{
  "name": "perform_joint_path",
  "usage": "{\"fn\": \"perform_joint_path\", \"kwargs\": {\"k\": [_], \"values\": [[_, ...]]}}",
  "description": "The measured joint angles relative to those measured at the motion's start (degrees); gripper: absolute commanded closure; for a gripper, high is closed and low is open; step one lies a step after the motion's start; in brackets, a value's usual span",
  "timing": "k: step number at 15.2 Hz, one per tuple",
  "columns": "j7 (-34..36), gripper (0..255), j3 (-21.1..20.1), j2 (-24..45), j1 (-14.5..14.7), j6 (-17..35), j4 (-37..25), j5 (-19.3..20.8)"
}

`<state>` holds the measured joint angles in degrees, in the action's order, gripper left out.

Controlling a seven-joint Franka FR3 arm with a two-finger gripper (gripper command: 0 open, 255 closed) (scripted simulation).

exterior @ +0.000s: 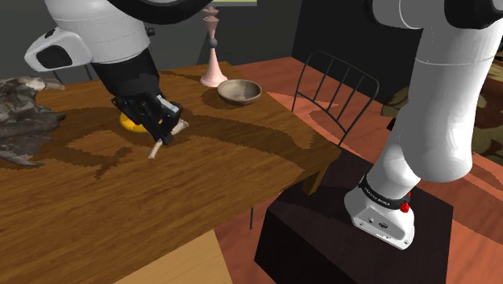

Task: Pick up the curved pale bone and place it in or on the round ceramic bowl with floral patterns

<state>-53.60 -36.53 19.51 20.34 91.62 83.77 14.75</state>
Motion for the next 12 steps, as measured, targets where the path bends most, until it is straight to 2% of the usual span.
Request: {"fn": "perform_joint_path", "kwargs": {"k": [5,12], "values": [[-7.3,255,1.4,-7.0,-6.7,2.4,7.5,-3.3],[-18.0,255,5.1,-13.6,-13.9,5.6,14.9,-6.1]]}}
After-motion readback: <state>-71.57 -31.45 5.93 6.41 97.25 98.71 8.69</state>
